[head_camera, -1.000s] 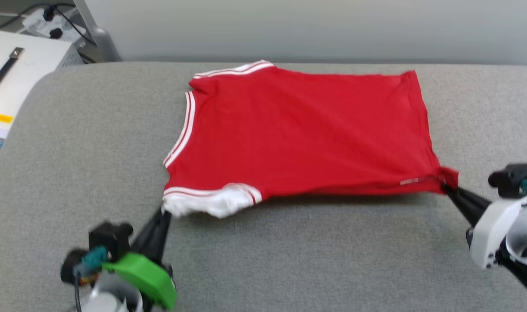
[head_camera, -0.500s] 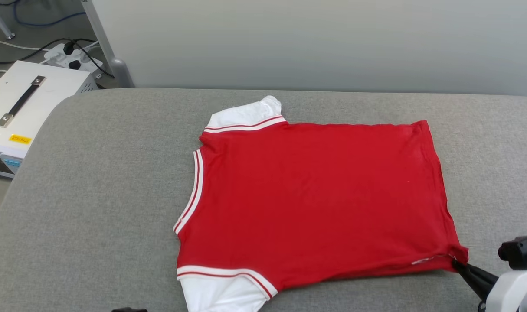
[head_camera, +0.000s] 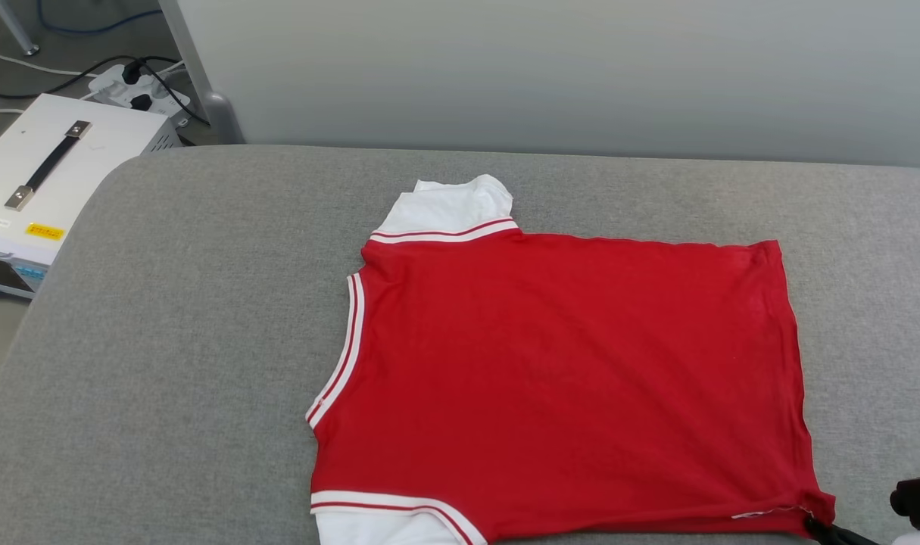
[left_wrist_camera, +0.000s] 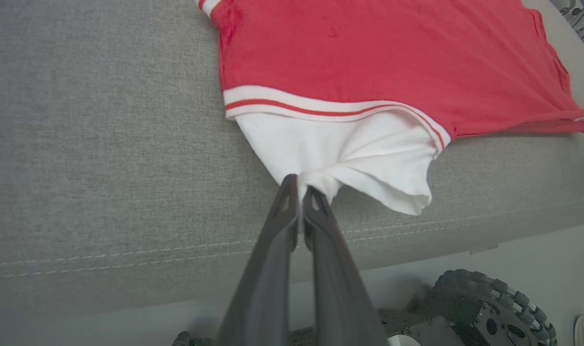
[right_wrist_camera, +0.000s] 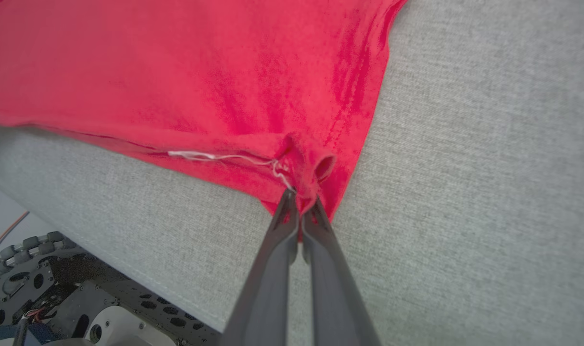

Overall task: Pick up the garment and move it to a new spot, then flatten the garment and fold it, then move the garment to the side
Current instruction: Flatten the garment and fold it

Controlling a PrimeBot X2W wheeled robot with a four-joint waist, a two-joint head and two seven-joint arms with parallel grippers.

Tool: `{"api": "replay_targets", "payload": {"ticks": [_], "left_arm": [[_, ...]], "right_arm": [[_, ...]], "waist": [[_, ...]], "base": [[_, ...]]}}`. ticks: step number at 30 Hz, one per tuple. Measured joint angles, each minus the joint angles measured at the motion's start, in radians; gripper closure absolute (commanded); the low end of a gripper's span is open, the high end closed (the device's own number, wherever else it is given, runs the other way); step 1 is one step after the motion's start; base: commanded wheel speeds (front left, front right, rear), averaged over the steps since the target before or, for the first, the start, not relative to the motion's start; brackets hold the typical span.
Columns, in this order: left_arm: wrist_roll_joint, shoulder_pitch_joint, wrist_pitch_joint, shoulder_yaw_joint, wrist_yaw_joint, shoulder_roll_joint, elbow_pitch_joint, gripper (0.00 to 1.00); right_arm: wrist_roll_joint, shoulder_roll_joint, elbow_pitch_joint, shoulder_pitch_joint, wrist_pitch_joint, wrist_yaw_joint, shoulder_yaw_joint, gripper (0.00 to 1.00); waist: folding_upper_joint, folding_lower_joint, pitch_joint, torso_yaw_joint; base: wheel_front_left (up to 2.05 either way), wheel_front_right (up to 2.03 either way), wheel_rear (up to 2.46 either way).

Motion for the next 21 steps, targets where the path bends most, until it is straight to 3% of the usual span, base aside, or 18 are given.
{"api": "replay_targets", "payload": {"ticks": [7, 21], "left_arm": [[0.058, -0.102, -0.04, 0.018, -0.024, 0.0, 0.036, 1.0], [0.135, -0.537, 0.031, 0.033, -0.158, -0.004, 0.183, 1.0]], "right_arm": [[-0.06, 0.037, -0.045, 0.002, 0.044, 0.0, -0.081, 1.0], [-0.117, 0.079, -0.131, -0.146, 0.149, 0.0, -0.193, 1.0]], "waist": [[0.0, 0.0, 0.02, -0.009], [0.0, 0.0001, 0.134, -0.042]], "base": [[0.0, 0.0, 0.0], [0.0, 0.0, 0.0]]}}
